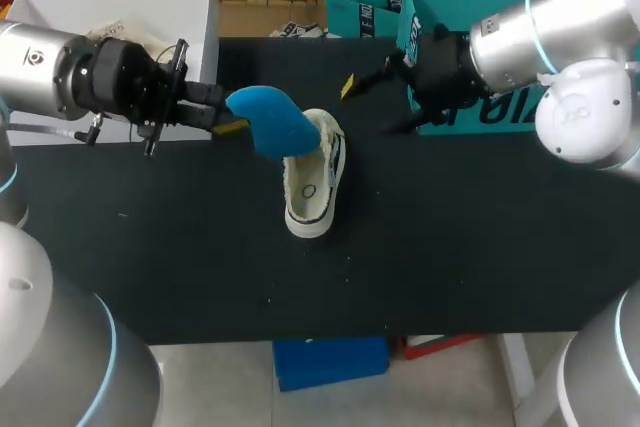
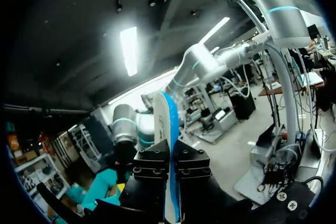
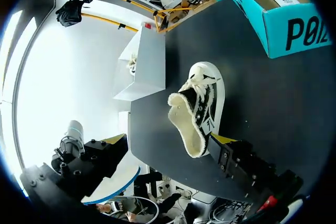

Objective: Take the shoe out of the shoebox, open the shoe tongue, remove and reinsert the insole, then place the shoe into the shoebox

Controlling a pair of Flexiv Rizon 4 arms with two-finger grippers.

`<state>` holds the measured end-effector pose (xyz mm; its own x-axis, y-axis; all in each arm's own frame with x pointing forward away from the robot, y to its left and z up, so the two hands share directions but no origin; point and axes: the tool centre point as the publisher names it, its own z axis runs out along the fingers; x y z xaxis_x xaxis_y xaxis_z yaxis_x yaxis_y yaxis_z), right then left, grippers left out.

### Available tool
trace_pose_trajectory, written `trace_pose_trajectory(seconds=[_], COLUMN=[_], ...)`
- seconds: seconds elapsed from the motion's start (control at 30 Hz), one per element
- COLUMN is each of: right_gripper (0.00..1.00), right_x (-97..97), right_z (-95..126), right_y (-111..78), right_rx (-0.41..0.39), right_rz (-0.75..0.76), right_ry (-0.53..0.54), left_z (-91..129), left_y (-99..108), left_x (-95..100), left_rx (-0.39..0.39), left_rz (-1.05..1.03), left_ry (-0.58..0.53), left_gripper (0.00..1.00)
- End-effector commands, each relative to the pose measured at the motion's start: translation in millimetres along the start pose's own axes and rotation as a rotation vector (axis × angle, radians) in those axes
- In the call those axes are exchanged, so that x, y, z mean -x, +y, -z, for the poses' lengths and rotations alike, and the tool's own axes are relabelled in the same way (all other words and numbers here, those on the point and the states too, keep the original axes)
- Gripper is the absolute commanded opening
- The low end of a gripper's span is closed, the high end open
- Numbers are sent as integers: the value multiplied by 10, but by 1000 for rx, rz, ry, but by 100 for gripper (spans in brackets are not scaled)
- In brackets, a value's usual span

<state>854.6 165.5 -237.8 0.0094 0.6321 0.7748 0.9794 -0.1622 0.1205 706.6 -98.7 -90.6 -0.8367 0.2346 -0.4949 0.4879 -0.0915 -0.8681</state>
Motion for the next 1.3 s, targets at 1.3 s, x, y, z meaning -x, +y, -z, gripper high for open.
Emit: trace_pose_trajectory(seconds=[1.3], right_gripper=[100], right_x=[-94], right_z=[218], right_y=[-144], right_rx=[56], right_rz=[42], right_ry=[365], left_z=[140], left_y=[524], left_x=[-634], left_rx=[273], left_rz=[-661], left_ry=[-101], left_gripper=[0])
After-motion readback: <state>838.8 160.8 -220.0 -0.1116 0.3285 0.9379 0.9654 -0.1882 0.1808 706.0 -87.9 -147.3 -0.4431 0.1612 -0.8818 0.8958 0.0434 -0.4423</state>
